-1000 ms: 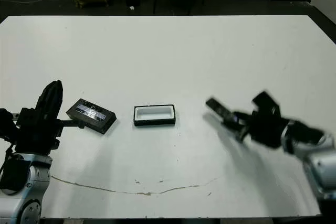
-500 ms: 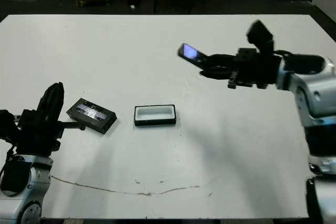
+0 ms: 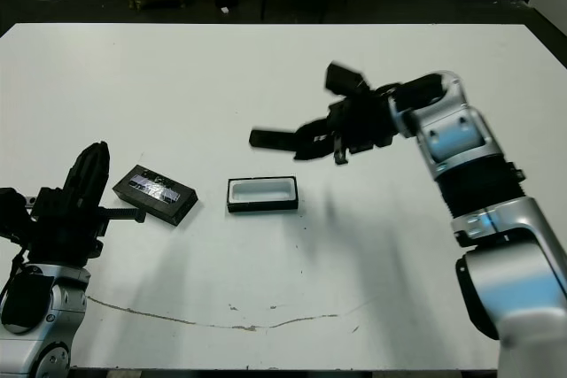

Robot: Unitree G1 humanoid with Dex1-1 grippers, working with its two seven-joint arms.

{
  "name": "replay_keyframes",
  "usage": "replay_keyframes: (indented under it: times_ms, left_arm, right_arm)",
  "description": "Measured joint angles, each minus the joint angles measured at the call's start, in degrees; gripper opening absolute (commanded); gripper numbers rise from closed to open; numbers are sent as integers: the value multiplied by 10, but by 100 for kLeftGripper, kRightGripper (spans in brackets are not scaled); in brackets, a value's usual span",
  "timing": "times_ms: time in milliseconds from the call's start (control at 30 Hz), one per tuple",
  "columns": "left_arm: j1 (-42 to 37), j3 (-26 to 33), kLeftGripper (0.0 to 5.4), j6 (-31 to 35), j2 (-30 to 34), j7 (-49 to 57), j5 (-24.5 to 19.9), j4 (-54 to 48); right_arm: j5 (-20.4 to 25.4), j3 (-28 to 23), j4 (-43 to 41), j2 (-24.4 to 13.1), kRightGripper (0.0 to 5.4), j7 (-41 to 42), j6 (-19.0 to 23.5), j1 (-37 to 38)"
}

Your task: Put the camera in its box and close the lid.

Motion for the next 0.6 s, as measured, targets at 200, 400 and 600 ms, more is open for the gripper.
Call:
replay_keyframes:
  times_ms: [200,400,600]
  left_arm:
    - [-2,0,0,5,0,1,-1,0]
    - [-4,1,0,7,0,0,-2,0]
    - [-6,1,0,7,1,0,-1,0]
  right_arm:
    - [-14,22,30,21,31,59,-4,-20]
    - [-48,45,52,37,31,79,-4,-37]
    - [-64,48,56,43,31,84,-18,-38]
